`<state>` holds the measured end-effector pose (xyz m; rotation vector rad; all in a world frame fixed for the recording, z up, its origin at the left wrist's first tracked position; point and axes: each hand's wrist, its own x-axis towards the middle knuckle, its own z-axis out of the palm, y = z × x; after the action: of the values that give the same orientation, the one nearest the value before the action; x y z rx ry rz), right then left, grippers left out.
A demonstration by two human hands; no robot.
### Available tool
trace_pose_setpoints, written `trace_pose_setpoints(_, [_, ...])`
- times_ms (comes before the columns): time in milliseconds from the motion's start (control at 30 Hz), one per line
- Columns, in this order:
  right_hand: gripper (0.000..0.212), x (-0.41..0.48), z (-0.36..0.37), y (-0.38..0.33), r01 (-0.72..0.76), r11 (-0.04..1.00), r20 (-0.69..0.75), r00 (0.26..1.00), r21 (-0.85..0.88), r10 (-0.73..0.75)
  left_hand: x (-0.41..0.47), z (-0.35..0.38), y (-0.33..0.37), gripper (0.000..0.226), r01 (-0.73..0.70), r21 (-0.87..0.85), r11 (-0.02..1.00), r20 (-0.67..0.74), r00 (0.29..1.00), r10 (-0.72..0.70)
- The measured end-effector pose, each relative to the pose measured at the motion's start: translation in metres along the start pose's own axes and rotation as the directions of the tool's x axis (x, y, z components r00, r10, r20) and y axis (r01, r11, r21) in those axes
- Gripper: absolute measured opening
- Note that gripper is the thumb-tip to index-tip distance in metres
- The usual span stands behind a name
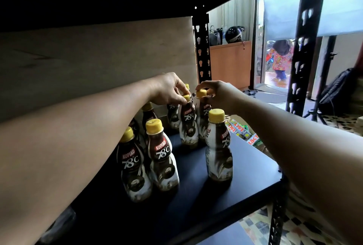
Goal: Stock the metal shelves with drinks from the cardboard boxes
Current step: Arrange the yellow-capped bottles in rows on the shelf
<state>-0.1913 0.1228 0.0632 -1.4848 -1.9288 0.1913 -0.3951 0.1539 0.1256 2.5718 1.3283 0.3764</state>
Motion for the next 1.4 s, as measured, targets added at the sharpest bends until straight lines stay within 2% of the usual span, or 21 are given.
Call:
trace_pose_setpoints(767, [0.037,-0.0007,0.0019,0.004,-0.018,0.997,0.007,1.0,0.079,0.018,-0.0039,0.0052,0.0,0.036,0.038,-0.112,0.993,0.001,0.999,-0.038])
trace_pose_setpoints(1400, [0.038,-0.0059,-0.0021,0.0027,-0.009,0.998,0.041,0.999,0.059,0.007,-0.0054,0.0071,0.0015,0.033,0.05,-0.129,0.99,-0.004,0.999,-0.051])
